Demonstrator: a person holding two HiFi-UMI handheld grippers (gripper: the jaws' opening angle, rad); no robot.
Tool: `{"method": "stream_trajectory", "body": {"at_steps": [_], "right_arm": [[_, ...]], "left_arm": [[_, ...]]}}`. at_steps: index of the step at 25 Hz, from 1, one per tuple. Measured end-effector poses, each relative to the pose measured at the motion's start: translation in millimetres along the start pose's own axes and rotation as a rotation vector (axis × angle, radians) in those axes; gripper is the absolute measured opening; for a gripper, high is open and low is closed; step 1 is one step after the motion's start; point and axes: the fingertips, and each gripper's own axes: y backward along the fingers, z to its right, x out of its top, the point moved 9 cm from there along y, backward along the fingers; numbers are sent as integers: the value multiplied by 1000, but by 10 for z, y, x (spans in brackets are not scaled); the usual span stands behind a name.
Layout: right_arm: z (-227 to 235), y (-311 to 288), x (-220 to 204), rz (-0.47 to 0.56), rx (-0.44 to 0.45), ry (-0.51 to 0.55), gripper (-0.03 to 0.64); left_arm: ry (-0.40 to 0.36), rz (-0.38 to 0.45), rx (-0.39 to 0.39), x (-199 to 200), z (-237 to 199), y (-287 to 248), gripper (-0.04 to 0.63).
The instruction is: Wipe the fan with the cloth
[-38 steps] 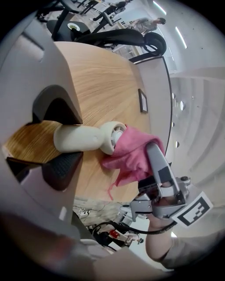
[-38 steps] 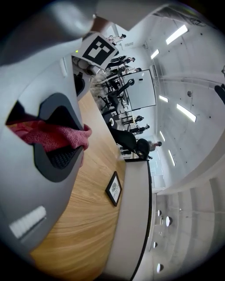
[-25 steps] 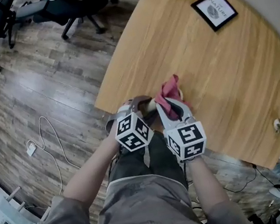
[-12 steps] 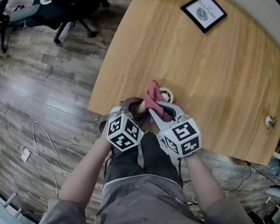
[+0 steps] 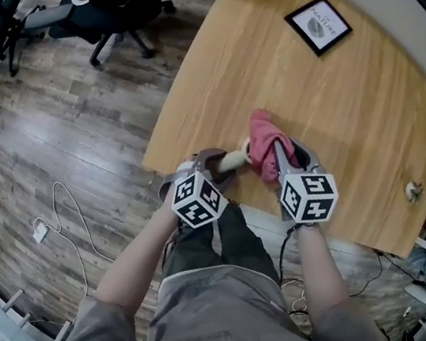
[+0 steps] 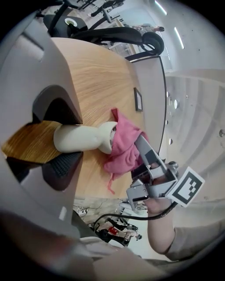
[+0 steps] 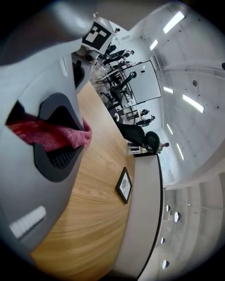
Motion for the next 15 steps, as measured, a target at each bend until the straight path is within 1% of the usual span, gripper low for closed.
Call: {"method": "stream_trajectory", "body": {"at_steps": [5, 9, 10, 15], "right_arm": [[-507, -141, -137, -28, 138, 64, 75], [-882, -248, -236, -73, 300, 67, 75], [-924, -270, -256, -84, 328, 61, 75], [-911, -231, -310, -147, 402, 64, 75]], "left_arm": [[0, 8, 3, -3, -6, -13, 196], [-1, 10, 4, 3, -17, -8, 196], [-2, 10, 5, 0, -17, -10, 196], [-11, 14, 6, -15, 0, -11, 196]]}}
